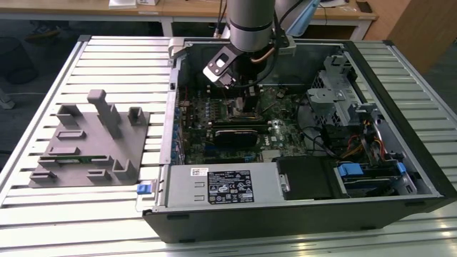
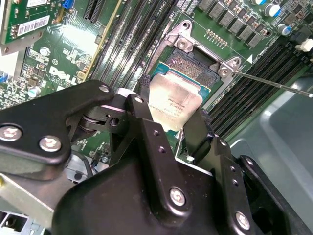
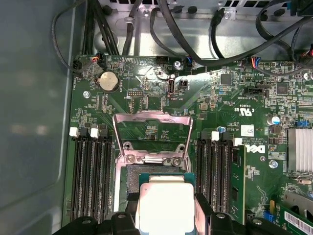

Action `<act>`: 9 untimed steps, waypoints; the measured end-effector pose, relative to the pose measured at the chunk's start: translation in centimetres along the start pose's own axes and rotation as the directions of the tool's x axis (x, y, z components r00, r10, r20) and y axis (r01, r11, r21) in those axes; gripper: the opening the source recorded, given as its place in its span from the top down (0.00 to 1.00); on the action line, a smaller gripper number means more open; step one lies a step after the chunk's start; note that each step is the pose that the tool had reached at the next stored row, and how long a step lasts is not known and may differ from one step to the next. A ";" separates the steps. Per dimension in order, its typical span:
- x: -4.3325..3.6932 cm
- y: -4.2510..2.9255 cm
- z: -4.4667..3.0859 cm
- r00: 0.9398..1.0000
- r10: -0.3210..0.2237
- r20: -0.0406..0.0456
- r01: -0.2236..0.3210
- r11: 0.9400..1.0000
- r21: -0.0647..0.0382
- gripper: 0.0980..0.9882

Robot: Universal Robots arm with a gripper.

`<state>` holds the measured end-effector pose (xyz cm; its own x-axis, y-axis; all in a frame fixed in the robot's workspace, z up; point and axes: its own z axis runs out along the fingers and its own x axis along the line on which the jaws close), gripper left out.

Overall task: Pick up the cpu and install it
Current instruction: 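Place the cpu into insertion slot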

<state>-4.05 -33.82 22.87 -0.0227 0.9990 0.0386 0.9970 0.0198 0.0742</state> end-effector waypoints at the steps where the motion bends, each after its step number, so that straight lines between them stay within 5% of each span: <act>1: 0.03 -0.01 0.04 1.000 0.000 0.000 0.000 1.000 0.000 0.52; 9: 0.65 -0.04 0.78 1.000 0.010 0.001 -0.010 1.000 0.000 0.52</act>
<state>-4.05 -33.13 22.11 -0.0130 0.9992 0.0379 0.9972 0.0101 0.0741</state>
